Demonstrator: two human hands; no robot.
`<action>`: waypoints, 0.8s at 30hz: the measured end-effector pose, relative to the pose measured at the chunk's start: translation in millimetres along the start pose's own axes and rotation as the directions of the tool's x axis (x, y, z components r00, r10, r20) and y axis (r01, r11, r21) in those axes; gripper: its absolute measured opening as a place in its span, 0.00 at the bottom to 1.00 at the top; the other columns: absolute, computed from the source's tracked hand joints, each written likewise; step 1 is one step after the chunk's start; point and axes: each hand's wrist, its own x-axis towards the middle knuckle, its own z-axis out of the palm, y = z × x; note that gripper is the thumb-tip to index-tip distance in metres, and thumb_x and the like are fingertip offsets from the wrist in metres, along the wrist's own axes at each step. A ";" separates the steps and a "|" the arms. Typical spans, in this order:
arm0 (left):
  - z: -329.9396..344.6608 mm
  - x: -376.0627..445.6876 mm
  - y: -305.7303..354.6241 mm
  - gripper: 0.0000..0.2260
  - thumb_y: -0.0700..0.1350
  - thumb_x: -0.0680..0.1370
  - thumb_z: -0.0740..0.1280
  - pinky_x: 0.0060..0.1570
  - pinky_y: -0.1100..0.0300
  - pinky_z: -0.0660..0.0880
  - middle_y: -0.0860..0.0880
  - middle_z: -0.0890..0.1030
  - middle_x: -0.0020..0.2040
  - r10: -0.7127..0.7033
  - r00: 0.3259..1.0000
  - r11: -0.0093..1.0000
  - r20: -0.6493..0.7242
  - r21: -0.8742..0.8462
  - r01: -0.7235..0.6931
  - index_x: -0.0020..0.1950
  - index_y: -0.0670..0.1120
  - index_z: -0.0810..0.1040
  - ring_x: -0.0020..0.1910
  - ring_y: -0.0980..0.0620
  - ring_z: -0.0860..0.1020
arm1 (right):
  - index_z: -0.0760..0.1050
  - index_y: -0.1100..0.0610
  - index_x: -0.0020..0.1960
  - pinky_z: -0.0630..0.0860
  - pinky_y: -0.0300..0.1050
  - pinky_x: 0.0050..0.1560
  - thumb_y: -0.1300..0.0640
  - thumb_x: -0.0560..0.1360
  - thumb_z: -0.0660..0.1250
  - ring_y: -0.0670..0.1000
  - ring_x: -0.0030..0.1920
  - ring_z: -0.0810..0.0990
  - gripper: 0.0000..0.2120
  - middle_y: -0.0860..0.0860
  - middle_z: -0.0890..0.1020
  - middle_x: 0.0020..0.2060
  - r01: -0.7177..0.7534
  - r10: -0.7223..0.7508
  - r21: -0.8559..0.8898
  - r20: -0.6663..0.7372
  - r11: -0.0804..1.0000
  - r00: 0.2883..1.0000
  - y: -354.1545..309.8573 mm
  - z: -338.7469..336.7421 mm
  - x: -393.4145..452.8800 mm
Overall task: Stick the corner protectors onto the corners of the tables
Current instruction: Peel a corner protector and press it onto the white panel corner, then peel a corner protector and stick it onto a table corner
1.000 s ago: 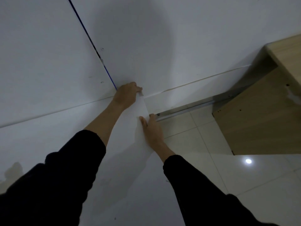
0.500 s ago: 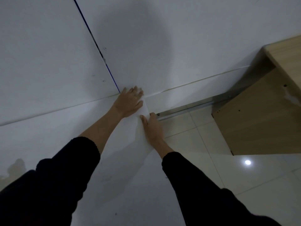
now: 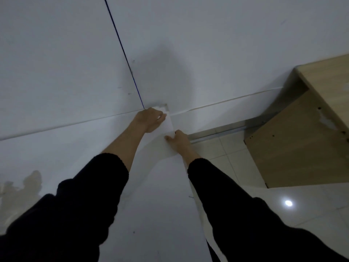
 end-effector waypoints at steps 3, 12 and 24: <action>-3.8 -19.7 5.3 0.21 0.51 0.83 0.50 0.53 0.50 0.74 0.38 0.79 0.54 -0.036 0.999 0.998 -0.018 0.043 0.037 0.53 0.39 0.77 0.53 0.40 0.78 | 0.70 0.65 0.62 0.75 0.49 0.55 0.55 0.77 0.64 0.60 0.59 0.77 0.18 0.60 0.76 0.60 0.014 -0.009 -0.136 0.043 0.991 0.999 2.6 -13.8 -13.1; -43.7 -64.1 73.7 0.15 0.48 0.80 0.56 0.52 0.51 0.74 0.40 0.79 0.57 -0.037 0.997 0.992 -0.061 0.119 0.044 0.55 0.40 0.78 0.53 0.40 0.78 | 0.65 0.62 0.66 0.72 0.49 0.56 0.53 0.77 0.63 0.59 0.61 0.75 0.21 0.59 0.73 0.63 0.147 -0.203 -0.370 -0.117 0.917 0.972 10.9 -92.7 -89.9; -82.0 -65.9 293.6 0.14 0.48 0.79 0.59 0.52 0.53 0.73 0.42 0.79 0.58 0.275 0.956 0.945 -0.100 0.213 -0.249 0.57 0.42 0.78 0.54 0.41 0.78 | 0.68 0.60 0.63 0.72 0.49 0.54 0.51 0.77 0.63 0.58 0.58 0.76 0.19 0.58 0.74 0.61 -0.053 -0.137 -0.401 -0.430 0.915 0.892 101.3 -263.6 -192.6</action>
